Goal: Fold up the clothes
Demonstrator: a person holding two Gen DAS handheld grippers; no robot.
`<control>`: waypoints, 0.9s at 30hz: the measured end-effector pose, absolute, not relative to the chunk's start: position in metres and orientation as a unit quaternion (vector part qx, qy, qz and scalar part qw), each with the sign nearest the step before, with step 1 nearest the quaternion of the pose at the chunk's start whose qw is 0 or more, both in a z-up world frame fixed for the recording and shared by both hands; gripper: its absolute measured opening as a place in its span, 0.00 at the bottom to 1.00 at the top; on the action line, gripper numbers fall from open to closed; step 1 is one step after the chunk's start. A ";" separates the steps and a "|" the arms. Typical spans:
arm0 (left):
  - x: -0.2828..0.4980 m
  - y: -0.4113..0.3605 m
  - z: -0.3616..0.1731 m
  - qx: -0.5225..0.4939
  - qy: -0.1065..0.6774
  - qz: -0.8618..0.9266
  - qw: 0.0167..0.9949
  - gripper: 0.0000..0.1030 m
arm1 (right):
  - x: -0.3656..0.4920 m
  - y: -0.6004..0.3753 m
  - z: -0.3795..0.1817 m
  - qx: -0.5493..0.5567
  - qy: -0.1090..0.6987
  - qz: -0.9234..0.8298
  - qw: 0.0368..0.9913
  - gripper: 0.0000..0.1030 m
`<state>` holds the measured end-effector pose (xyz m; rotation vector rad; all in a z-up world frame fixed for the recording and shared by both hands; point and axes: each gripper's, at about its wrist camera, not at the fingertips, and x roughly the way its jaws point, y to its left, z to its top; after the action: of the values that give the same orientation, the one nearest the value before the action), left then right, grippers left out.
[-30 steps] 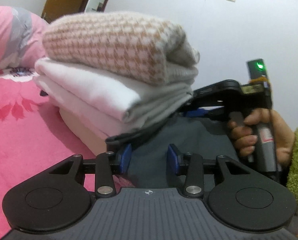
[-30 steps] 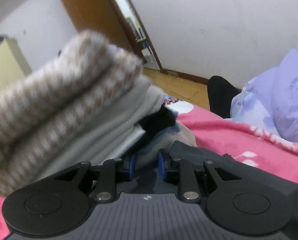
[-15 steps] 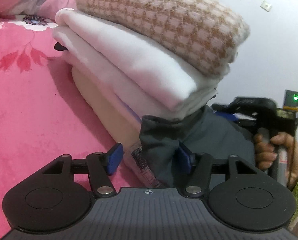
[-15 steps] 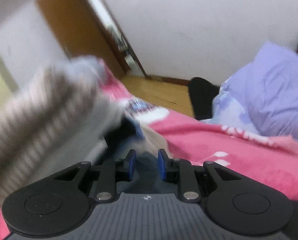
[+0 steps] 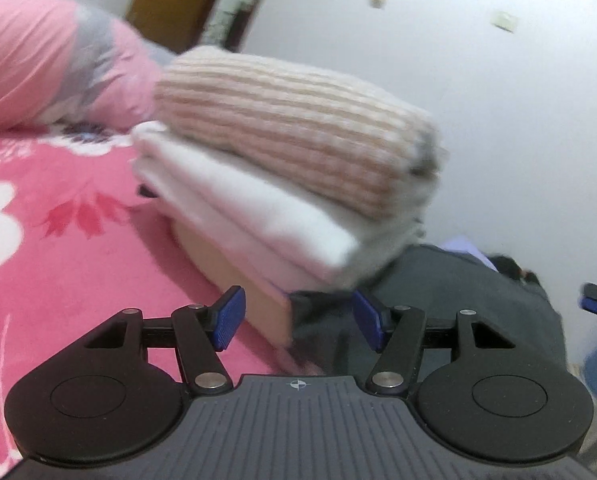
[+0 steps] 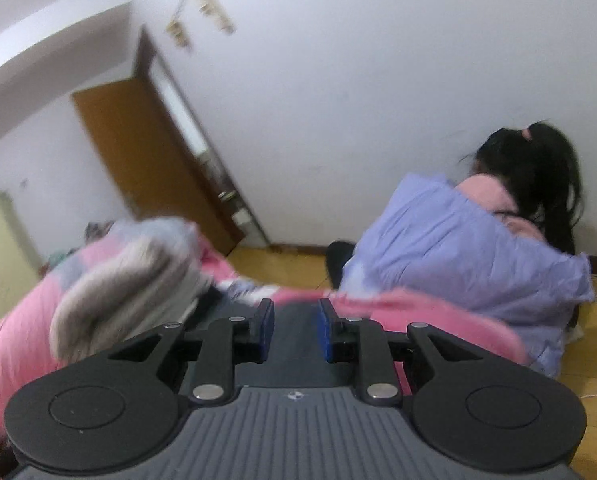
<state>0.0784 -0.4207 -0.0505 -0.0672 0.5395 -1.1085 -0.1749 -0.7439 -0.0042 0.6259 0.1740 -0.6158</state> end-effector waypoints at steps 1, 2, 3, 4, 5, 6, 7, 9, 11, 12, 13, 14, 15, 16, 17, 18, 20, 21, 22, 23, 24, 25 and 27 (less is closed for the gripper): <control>0.074 -0.424 -0.050 -0.017 0.250 -0.524 0.814 0.58 | -0.174 -0.739 -0.011 0.304 0.091 -0.295 0.901 0.24; 0.071 -0.428 -0.050 -0.007 0.250 -0.523 0.814 0.58 | -0.172 -0.741 -0.019 0.317 0.099 -0.308 0.891 0.24; 0.069 -0.433 -0.049 0.003 0.251 -0.522 0.815 0.58 | -0.170 -0.743 -0.026 0.330 0.107 -0.326 0.879 0.24; 0.069 -0.433 -0.051 0.007 0.254 -0.516 0.818 0.58 | -0.172 -0.746 -0.033 0.344 0.113 -0.354 0.862 0.24; 0.069 -0.432 -0.051 0.009 0.257 -0.510 0.821 0.58 | -0.175 -0.745 -0.037 0.354 0.112 -0.374 0.850 0.24; 0.069 -0.428 -0.051 0.007 0.257 -0.508 0.822 0.58 | -0.183 -0.739 -0.037 0.360 0.100 -0.375 0.849 0.24; 0.069 -0.424 -0.051 0.005 0.255 -0.505 0.824 0.58 | -0.191 -0.731 -0.036 0.364 0.089 -0.373 0.849 0.23; 0.063 -0.415 -0.047 0.005 0.249 -0.506 0.826 0.58 | -0.210 -0.705 -0.032 0.364 0.074 -0.359 0.856 0.23; 0.060 -0.410 -0.046 0.009 0.248 -0.506 0.826 0.58 | -0.223 -0.678 -0.036 0.379 0.081 -0.332 0.860 0.24; 0.058 -0.408 -0.045 0.012 0.248 -0.507 0.826 0.58 | -0.225 -0.670 -0.040 0.393 0.089 -0.317 0.859 0.24; 0.056 -0.406 -0.045 0.014 0.250 -0.507 0.825 0.58 | -0.228 -0.659 -0.043 0.401 0.095 -0.305 0.859 0.24; 0.055 -0.404 -0.045 0.016 0.251 -0.507 0.824 0.58 | -0.228 -0.647 -0.047 0.402 0.104 -0.295 0.861 0.24; 0.052 -0.402 -0.046 0.020 0.253 -0.508 0.823 0.58 | -0.228 -0.635 -0.050 0.402 0.113 -0.285 0.863 0.24; 0.049 -0.399 -0.046 0.023 0.255 -0.508 0.823 0.58 | -0.227 -0.624 -0.053 0.400 0.119 -0.277 0.865 0.24; 0.047 -0.396 -0.045 0.027 0.257 -0.508 0.822 0.58 | -0.225 -0.615 -0.053 0.394 0.122 -0.274 0.869 0.24; 0.045 -0.394 -0.045 0.032 0.259 -0.508 0.821 0.58 | -0.223 -0.608 -0.054 0.391 0.122 -0.272 0.871 0.24; 0.037 -0.386 -0.044 0.040 0.261 -0.508 0.820 0.58 | -0.220 -0.600 -0.054 0.394 0.114 -0.274 0.870 0.24; 0.034 -0.382 -0.043 0.043 0.263 -0.508 0.819 0.58 | -0.214 -0.598 -0.054 0.394 0.118 -0.272 0.870 0.24; 0.030 -0.377 -0.042 0.046 0.265 -0.507 0.819 0.58 | -0.206 -0.598 -0.057 0.395 0.128 -0.270 0.869 0.24; 0.026 -0.370 -0.041 0.046 0.269 -0.507 0.817 0.58 | -0.198 -0.597 -0.060 0.395 0.143 -0.270 0.866 0.24; 0.022 -0.363 -0.040 0.046 0.274 -0.507 0.816 0.58 | -0.190 -0.592 -0.063 0.395 0.168 -0.274 0.860 0.24; 0.019 -0.355 -0.038 0.045 0.277 -0.506 0.815 0.58 | -0.184 -0.587 -0.065 0.395 0.186 -0.277 0.856 0.24; 0.013 -0.338 -0.033 0.041 0.280 -0.505 0.815 0.58 | -0.187 -0.573 -0.062 0.392 0.184 -0.275 0.859 0.25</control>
<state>0.0130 -0.3380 -0.0325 0.0871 0.5979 -1.0765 -0.1870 -0.5731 -0.0618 0.8223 0.3853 -0.5768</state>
